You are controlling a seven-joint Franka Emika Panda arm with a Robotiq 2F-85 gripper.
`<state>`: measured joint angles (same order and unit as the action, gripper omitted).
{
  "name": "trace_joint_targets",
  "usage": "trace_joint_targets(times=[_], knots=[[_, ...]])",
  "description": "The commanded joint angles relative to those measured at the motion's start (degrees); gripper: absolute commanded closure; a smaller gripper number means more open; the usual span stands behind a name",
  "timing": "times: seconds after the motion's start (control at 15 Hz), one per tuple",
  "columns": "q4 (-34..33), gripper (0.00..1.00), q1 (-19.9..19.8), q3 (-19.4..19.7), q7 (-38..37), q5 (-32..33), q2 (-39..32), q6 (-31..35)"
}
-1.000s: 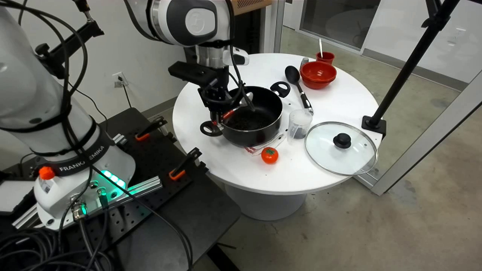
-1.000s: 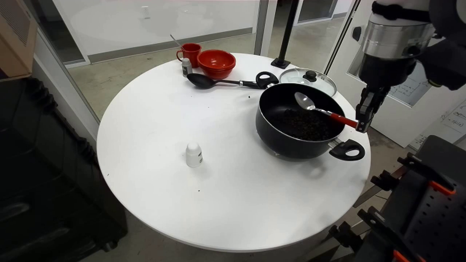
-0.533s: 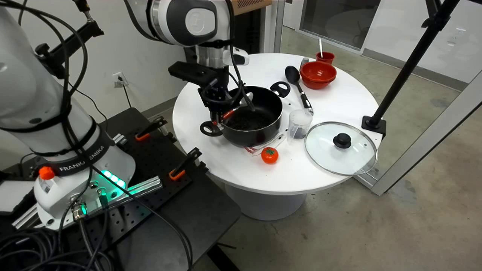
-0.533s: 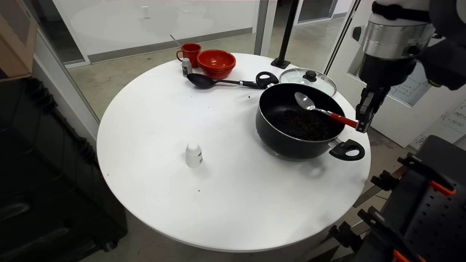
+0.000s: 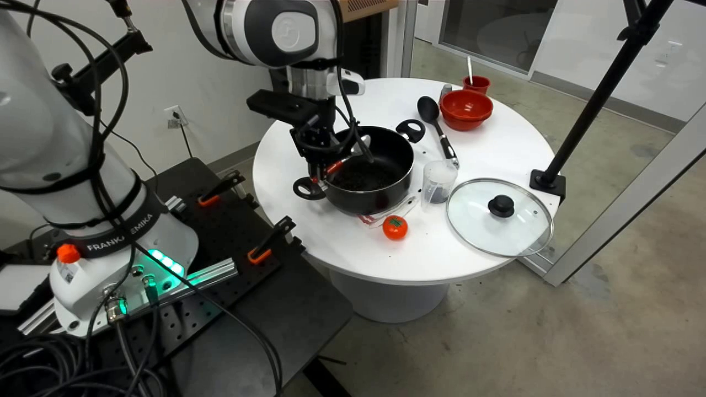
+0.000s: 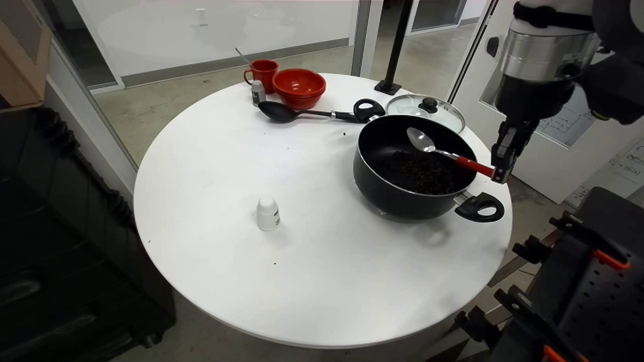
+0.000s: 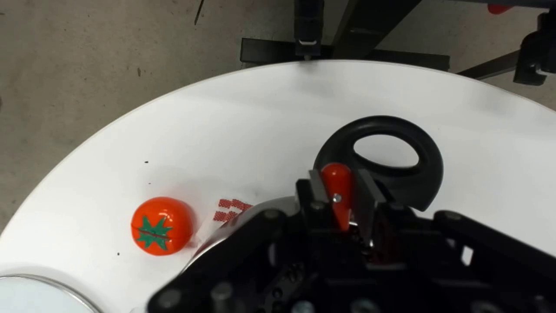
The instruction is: Pick up the spoon from the table, scoop some of the contents from the black pot and put them in the colourless cup.
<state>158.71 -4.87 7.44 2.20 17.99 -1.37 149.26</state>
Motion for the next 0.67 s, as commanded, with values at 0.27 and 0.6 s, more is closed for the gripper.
trace_joint_targets(times=[0.27,0.6], knots=[[-12.0,0.95,0.7,-2.8,4.6,-6.3,-3.9,-11.9],[-20.5,0.95,0.1,-2.7,7.7,-6.6,-9.5,-22.4]])
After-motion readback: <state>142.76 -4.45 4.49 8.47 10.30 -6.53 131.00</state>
